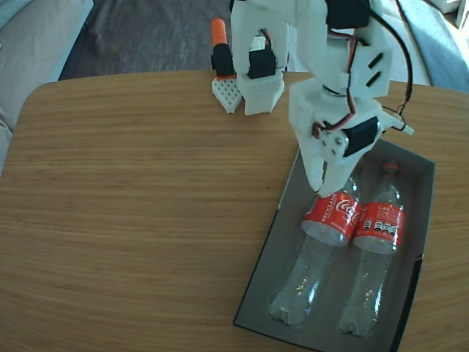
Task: Grasp the bottles and put them in the box.
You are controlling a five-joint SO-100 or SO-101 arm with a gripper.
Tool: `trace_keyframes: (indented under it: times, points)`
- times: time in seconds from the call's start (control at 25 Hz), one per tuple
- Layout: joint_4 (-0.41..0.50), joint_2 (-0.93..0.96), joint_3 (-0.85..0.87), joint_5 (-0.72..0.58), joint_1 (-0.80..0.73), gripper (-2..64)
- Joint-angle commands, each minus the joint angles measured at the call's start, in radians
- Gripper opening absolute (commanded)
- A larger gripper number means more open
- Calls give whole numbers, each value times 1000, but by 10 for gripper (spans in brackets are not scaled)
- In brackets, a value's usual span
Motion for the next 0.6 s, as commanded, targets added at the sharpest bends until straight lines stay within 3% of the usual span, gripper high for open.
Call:
trace_keyframes:
  times: [0.0, 0.24, 0.56]
  points:
    - [-106, 201, 121, 8, 31, -3]
    - [-264, 463, 449, 8, 187, -3]
    - [-295, 787, 776, 6, 400, 4]
